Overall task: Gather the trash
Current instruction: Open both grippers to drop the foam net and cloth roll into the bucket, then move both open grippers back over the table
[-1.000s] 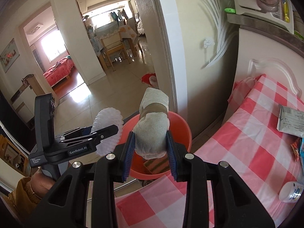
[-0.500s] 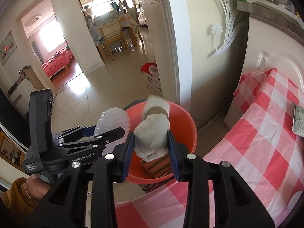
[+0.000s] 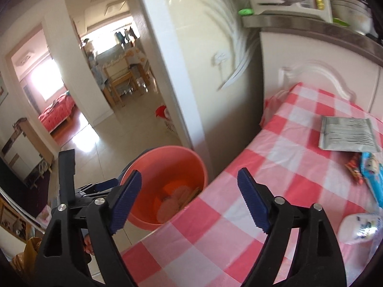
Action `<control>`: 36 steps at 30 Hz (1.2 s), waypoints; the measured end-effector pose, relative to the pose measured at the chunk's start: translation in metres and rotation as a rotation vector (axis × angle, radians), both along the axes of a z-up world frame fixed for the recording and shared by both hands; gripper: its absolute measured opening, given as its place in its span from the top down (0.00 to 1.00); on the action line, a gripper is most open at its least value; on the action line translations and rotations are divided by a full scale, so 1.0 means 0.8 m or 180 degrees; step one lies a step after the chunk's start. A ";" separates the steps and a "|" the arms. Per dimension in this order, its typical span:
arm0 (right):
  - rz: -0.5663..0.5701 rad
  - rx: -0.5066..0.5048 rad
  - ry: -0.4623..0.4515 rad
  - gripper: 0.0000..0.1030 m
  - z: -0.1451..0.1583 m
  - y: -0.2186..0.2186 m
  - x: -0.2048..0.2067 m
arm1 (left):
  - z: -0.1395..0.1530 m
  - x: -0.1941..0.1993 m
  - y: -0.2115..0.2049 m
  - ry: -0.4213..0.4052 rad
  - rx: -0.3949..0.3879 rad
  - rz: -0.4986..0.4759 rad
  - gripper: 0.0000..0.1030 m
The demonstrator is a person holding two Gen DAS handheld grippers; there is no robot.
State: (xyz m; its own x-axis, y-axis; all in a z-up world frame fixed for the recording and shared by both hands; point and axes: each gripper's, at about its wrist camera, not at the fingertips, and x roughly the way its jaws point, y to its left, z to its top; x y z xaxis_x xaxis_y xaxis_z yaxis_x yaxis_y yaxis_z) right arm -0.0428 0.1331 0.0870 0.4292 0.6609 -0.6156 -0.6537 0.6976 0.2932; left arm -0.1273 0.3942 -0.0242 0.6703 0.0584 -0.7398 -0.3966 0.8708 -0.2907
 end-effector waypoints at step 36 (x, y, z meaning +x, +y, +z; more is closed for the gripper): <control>-0.1400 0.0095 0.0184 0.16 -0.026 -0.370 0.024 | 0.127 0.054 -0.277 -0.0397 0.0128 -0.1770 0.13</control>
